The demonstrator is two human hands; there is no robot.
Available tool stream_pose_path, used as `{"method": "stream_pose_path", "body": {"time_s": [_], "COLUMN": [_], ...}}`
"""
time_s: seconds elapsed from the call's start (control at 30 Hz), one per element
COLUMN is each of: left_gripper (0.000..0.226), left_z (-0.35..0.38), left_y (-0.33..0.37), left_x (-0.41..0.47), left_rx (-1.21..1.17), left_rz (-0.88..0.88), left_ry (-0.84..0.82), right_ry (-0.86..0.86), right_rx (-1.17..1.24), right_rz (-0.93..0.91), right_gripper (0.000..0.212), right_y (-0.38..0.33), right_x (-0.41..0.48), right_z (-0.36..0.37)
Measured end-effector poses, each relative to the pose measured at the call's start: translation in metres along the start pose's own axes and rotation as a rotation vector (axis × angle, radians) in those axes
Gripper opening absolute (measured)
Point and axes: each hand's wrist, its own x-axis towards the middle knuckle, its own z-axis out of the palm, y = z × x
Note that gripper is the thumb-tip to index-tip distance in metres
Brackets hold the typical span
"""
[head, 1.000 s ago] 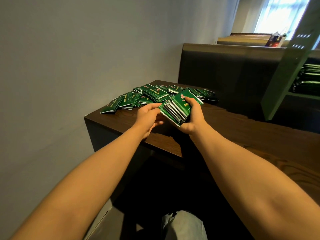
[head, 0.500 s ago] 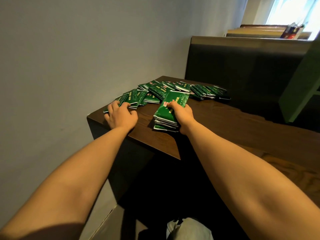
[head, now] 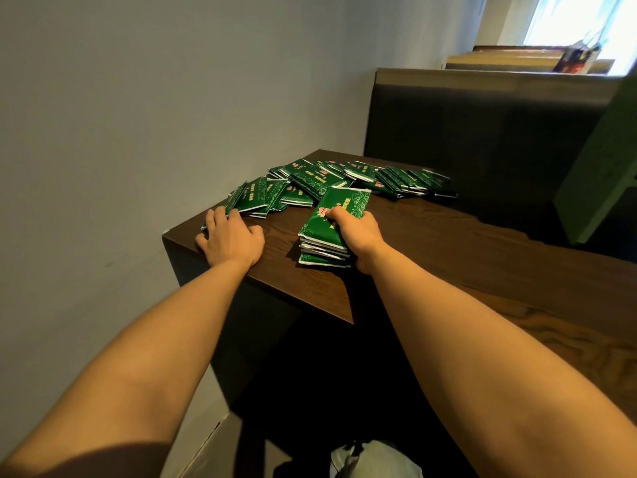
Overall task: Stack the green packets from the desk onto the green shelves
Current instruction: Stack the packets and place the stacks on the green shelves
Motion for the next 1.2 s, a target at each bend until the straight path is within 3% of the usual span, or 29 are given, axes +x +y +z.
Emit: {"method": "stream_pose_path", "body": {"time_s": [0.17,0.27,0.37,0.4,0.5,0.57,0.77,0.83,0.93,1.0,1.2], "left_gripper": [0.032,0.029,0.042,0.046,0.056,0.055,0.035,0.034,0.032,0.030,0.022], "left_z": [-0.006,-0.011,-0.018,-0.022,-0.031,-0.033,-0.029,-0.027,-0.025,-0.025,-0.026], "left_y": [-0.003,0.000,0.008,0.013,0.031,0.045,0.089,0.097,0.103,0.104,0.106], "left_x": [-0.009,-0.016,-0.026,-0.031,-0.044,-0.053,-0.071,-0.077,-0.084,-0.089,-0.097], "left_rx": [-0.300,-0.364,-0.399,-0.414,-0.532,-0.646,-0.894,-0.928,-0.903,-0.880,-0.862], "left_rz": [-0.005,0.085,0.169,0.187,0.214,0.231,0.361,0.380,0.436,0.480,0.566], "left_ry": [0.185,0.271,0.284,0.279,0.262,0.232,0.177,0.114,0.039,0.008,-0.029], "right_ry": [-0.022,-0.038,-0.038,-0.038,-0.038,-0.034,-0.037,-0.032,-0.090,-0.143,-0.173], "right_rx": [-0.019,0.016,0.024,0.029,0.008,-0.012,0.034,0.083,0.153,0.143,0.141], "right_rz": [-0.026,-0.035,-0.049,-0.037,0.024,0.038,0.103,0.120,0.157,0.171,0.119], "right_gripper": [0.017,0.018,0.017,0.023,0.079,0.099,0.090,0.103,0.149,0.164,0.146], "right_y": [0.002,0.001,0.000,0.001,-0.007,-0.011,-0.011,-0.010,0.011,0.025,0.030], "right_x": [0.001,-0.003,-0.007,-0.007,-0.012,-0.014,-0.034,-0.037,-0.004,0.020,0.034], "right_z": [-0.007,-0.005,-0.005,-0.006,-0.004,-0.007,-0.022,-0.021,-0.022,-0.023,-0.026]}}
